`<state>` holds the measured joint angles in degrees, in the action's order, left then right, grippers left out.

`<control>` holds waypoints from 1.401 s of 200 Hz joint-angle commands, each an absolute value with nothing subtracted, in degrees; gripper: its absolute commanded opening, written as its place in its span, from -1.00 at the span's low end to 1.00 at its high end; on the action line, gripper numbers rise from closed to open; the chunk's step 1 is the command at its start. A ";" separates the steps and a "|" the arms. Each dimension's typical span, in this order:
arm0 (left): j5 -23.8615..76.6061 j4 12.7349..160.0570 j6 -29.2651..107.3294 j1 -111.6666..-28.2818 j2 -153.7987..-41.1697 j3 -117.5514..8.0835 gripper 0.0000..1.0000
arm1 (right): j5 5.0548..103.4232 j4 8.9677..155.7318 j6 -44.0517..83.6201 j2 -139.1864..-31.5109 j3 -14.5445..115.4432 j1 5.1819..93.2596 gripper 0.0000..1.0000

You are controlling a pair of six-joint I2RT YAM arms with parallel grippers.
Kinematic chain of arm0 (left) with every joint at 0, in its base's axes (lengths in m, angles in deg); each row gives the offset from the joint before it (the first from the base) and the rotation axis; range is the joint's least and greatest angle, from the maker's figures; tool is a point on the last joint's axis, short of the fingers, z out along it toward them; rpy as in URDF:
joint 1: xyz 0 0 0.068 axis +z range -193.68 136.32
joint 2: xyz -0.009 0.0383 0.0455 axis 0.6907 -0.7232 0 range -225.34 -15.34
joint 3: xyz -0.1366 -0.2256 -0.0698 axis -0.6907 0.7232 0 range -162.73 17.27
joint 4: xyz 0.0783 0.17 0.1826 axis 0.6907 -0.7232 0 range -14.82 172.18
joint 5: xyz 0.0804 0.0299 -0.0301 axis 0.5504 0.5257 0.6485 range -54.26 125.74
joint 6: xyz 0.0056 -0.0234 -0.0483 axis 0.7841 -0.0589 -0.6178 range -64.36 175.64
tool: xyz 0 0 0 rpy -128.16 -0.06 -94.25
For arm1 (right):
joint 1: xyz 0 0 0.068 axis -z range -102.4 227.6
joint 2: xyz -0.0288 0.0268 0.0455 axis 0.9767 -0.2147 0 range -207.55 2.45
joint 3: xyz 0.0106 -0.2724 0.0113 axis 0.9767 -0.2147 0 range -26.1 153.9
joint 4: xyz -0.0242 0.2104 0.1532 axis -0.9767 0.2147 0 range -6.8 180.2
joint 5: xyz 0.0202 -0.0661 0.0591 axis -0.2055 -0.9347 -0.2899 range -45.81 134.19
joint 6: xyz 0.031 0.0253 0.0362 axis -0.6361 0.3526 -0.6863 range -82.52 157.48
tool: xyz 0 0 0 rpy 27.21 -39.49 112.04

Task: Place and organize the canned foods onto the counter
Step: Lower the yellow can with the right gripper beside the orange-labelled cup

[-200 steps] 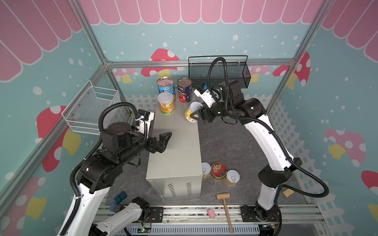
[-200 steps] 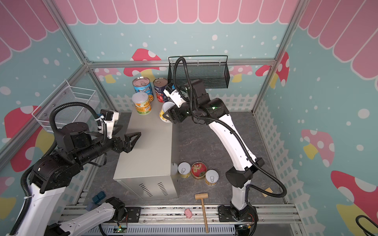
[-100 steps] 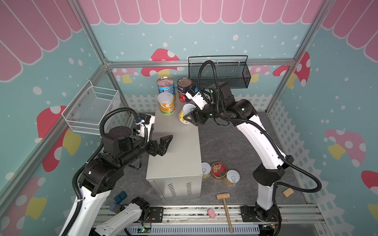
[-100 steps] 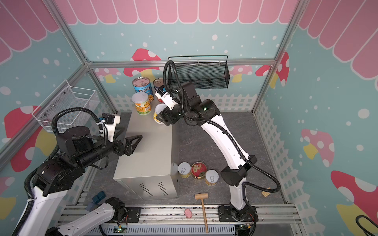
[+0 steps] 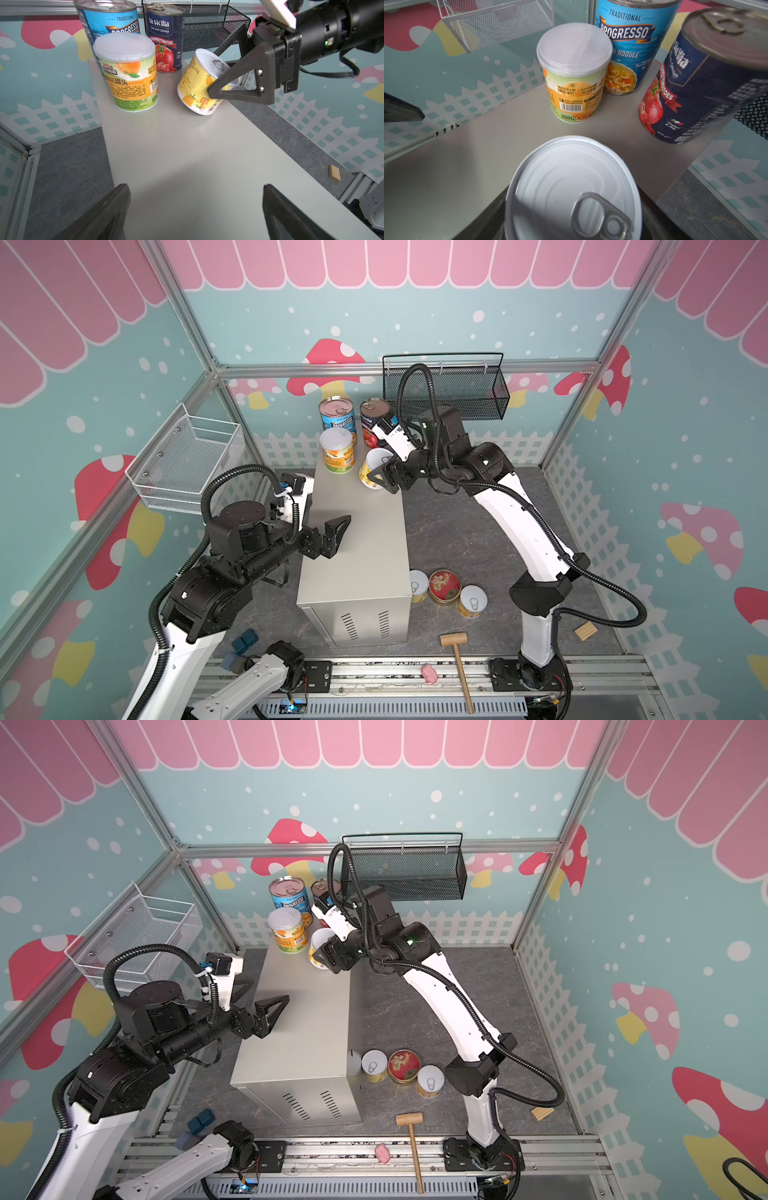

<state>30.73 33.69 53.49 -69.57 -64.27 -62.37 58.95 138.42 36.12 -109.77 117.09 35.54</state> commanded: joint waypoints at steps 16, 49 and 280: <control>29.80 35.72 53.83 -69.26 -63.24 -61.21 1.00 | 58.21 136.98 36.25 -111.07 118.50 35.06 0.58; 29.11 36.63 53.46 -69.25 -63.66 -61.20 0.99 | 57.08 136.99 36.10 -111.33 118.52 35.06 0.57; 27.60 46.99 53.49 -69.70 -63.45 -53.69 1.00 | 50.16 118.49 30.91 -99.12 93.93 33.66 0.79</control>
